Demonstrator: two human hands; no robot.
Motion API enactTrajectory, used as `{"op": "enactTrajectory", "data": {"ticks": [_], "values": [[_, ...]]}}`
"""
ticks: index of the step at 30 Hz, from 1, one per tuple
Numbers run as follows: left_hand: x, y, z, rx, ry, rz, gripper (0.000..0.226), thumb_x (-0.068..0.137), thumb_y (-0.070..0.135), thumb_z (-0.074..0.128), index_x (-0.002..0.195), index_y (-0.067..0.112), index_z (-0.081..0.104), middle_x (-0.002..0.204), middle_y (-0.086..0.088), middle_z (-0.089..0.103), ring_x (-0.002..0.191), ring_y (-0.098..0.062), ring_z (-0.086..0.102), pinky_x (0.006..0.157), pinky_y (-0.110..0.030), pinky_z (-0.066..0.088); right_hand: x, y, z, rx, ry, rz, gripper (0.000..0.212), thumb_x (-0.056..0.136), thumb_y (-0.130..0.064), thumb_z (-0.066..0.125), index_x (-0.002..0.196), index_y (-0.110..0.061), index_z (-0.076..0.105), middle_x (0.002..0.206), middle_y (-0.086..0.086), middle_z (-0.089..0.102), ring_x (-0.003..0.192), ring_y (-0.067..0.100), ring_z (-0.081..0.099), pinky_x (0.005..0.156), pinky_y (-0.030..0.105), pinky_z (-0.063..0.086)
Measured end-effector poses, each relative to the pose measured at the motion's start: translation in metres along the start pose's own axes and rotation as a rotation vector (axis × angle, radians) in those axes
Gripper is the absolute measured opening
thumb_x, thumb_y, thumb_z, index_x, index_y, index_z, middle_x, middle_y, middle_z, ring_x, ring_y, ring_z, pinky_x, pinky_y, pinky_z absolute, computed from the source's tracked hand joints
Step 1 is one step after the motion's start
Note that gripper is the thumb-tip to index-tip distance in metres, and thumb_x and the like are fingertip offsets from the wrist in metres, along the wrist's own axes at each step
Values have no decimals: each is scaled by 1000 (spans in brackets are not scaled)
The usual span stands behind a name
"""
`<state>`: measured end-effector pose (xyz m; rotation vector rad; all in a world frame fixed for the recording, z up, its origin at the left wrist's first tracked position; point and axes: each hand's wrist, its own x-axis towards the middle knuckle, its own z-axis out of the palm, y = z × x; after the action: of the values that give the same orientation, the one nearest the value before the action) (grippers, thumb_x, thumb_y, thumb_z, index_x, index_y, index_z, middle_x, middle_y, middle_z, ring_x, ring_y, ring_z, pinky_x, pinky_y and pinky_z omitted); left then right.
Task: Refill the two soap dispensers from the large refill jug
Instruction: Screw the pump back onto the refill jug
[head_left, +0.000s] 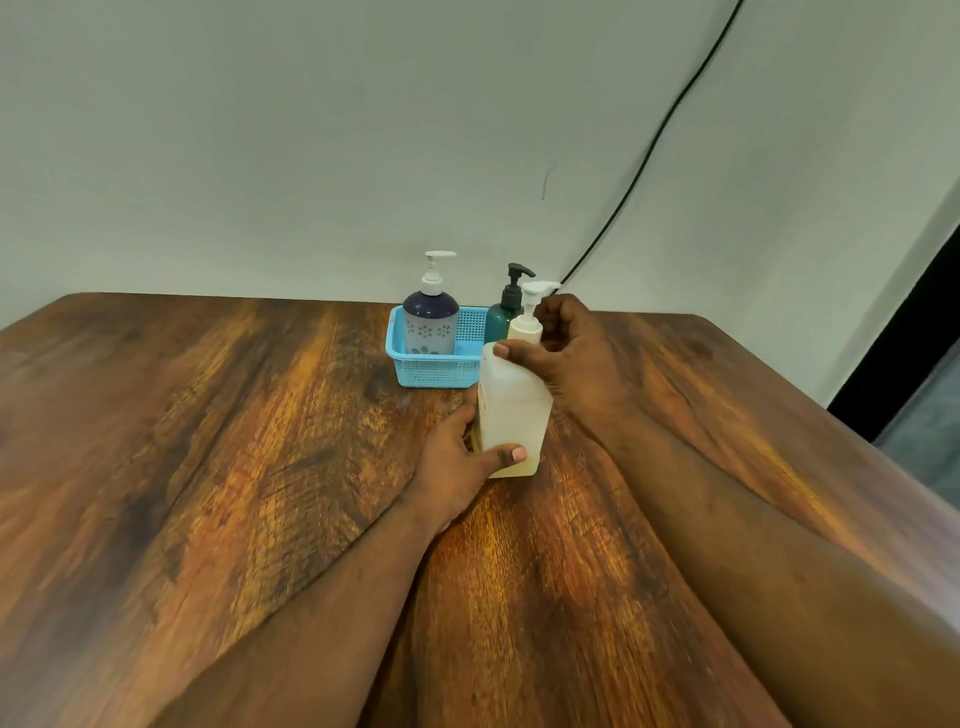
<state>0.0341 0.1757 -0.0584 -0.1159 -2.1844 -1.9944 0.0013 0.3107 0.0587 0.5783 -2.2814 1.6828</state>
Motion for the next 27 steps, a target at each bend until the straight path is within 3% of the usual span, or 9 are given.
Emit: {"op": "enactTrajectory", "data": {"ticks": [5,9,11,14,16,19,21,23,27], "values": [[0,0,0,-11,-5,1,87,68,29,87,145,29,45,132,12,62,125,-11,55,106,-44,48,-3,5,10,50,65,13,43,70,-30,84,100,-33,52,96,-15,60,85,-5,56,62,4,46],[0,1,-1,-14,-4,4,89,65,33,87,144,30,47,132,12,62,126,-11,55,107,-45,48,-7,17,12,50,152,27,54,64,-37,87,103,-29,50,107,-4,62,101,10,60,80,28,56],[0,1,-1,-15,-9,-1,92,62,36,87,145,29,46,133,11,62,126,-11,55,106,-45,49,-8,16,12,108,123,30,59,66,-32,86,112,-31,50,113,-7,61,104,7,59,83,26,56],[0,1,-1,-24,-12,-2,95,62,38,88,146,28,44,134,11,61,127,-12,54,105,-45,49,-9,15,12,158,63,25,39,73,-25,81,103,-35,59,100,-17,64,95,8,65,69,15,54],[0,2,-1,-24,-14,0,93,65,34,88,146,27,44,135,10,60,127,-12,54,105,-45,49,-10,17,15,150,113,50,34,71,-30,82,97,-30,61,95,-13,66,91,13,66,69,23,57],[-1,3,-1,-22,-12,2,95,61,40,88,145,28,45,134,9,62,126,-14,56,104,-46,50,-12,21,19,157,208,57,52,61,-44,85,100,-24,58,99,0,66,95,18,66,76,42,59],[-2,4,-1,-20,-9,6,97,58,42,87,145,29,45,133,10,62,125,-13,56,103,-45,51,-13,20,20,201,208,47,59,63,-39,86,110,-22,56,110,0,66,103,15,65,82,40,59],[-2,4,-1,-23,-6,9,98,57,44,88,145,29,46,134,10,62,125,-13,56,103,-45,51,-12,18,19,215,171,51,50,69,-31,84,112,-27,59,116,-4,66,105,10,64,86,35,58],[-2,3,-1,-12,9,9,92,61,36,88,143,25,48,133,9,62,125,-11,56,105,-44,49,-14,16,19,168,188,62,30,72,-29,82,98,-23,68,101,-4,71,95,15,68,82,43,59]]}}
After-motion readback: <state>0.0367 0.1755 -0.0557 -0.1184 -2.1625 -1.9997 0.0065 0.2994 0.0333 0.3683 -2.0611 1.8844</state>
